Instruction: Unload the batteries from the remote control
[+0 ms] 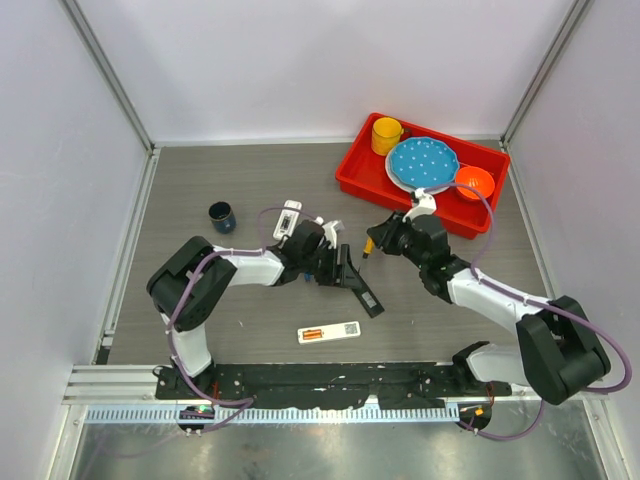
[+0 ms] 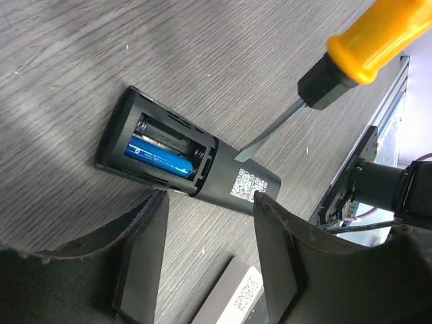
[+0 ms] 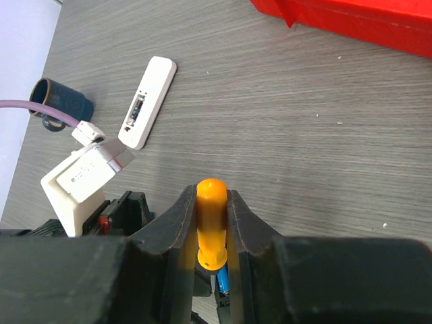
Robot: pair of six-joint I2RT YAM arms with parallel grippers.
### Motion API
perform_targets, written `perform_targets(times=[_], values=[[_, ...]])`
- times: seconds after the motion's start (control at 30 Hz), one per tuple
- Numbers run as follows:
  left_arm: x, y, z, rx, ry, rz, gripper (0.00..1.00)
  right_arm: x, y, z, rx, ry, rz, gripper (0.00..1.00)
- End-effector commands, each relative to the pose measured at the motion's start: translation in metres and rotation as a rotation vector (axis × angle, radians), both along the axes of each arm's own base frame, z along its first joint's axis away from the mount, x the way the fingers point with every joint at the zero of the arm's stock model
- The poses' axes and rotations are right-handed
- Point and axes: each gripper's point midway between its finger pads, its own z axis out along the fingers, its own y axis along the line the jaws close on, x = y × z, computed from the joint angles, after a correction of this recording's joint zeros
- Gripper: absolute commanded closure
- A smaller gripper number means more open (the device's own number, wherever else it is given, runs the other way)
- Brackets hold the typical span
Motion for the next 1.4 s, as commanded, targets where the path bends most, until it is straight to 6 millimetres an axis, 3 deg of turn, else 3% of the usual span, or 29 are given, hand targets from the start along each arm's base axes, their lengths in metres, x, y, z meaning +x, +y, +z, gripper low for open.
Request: perform_targets(times=[0.0,0.27,0.3,0.4,0.6,0.77,1.37], values=[[0.009,-0.008,0.012,-0.034,-0.05,-0.009,0.46,0.009,0.011,0.019,0.034,-0.04,0.02,0.99],[0.003,0.024,0.014,-0.009,-0.054,0.057,0.56,0.016,0.014,0.002,0.047,-0.004,0.004,0.99],[0.002,0.028,0.013,-0.006,-0.044,0.063,0.66,0.018,0.015,0.002,0.051,-0.002,0.004,0.99],[0.002,0.037,0.008,0.0,-0.019,0.073,0.79,0.022,0.02,-0.003,0.064,0.01,0.01,0.99],[0.008,0.038,-0.003,-0.007,0.019,0.079,0.99,0.032,0.025,-0.01,0.065,0.027,0.002,0.99],[0.012,0.033,-0.014,-0.001,0.04,0.077,1.0,0.031,0.023,-0.013,0.053,0.031,-0.004,0.99],[0.022,0.023,-0.024,-0.013,0.061,0.094,1.0,0.018,0.017,-0.037,0.038,0.07,-0.003,0.99]])
